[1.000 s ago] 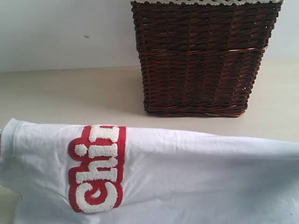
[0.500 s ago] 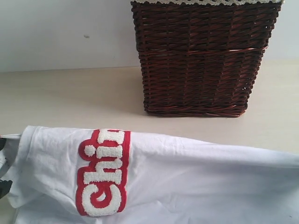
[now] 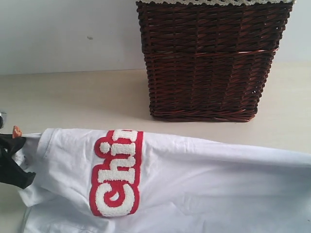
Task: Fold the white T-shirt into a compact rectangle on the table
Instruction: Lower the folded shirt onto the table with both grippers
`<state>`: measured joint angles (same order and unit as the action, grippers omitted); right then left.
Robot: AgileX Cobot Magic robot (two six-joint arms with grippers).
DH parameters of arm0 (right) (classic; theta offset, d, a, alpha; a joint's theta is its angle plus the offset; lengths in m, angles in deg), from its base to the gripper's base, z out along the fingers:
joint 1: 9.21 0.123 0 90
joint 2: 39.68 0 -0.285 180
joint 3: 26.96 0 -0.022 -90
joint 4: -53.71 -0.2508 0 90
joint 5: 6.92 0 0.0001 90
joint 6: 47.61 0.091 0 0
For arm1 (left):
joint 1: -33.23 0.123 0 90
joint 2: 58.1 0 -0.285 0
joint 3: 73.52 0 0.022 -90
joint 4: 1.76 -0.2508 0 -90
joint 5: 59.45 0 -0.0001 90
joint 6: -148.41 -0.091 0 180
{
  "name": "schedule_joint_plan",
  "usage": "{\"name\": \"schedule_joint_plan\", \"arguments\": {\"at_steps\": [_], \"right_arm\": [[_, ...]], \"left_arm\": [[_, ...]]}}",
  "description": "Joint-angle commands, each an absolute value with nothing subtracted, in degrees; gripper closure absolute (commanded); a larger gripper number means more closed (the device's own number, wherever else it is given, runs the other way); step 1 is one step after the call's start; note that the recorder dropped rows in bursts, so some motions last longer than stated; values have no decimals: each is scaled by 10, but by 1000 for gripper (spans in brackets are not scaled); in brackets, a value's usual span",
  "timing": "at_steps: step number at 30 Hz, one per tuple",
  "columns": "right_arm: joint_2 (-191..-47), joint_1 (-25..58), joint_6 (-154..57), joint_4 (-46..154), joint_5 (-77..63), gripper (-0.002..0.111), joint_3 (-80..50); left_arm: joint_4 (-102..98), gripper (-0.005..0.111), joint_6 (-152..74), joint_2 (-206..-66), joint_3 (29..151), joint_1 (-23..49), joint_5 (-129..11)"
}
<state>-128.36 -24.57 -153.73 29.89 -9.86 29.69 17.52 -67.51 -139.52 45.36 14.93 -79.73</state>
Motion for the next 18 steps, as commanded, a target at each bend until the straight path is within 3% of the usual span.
{"name": "schedule_joint_plan", "arguments": {"at_steps": [1,8,11,13,14,16,18], "right_arm": [[-1285,-249,-1537,301,-149,108,289],[-1285,-249,-1422,302,-126,108,206],[-1310,-249,-1383,302,-99,98,169],[-1339,-249,-1383,302,-63,85,154],[-1356,-249,-1383,301,-65,74,153],[-1376,-249,-1356,301,-87,58,153],[-1383,-249,-1335,301,-109,51,153]], "left_arm": [[174,107,-669,-1445,460,149,-835],[169,107,-669,-1481,460,149,-931],[138,104,-669,-1497,460,149,-965],[116,88,-669,-1504,465,149,-963],[111,70,-669,-1506,471,149,-963],[112,43,-646,-1506,480,149,-982],[134,36,-635,-1506,492,149,-989]]}}
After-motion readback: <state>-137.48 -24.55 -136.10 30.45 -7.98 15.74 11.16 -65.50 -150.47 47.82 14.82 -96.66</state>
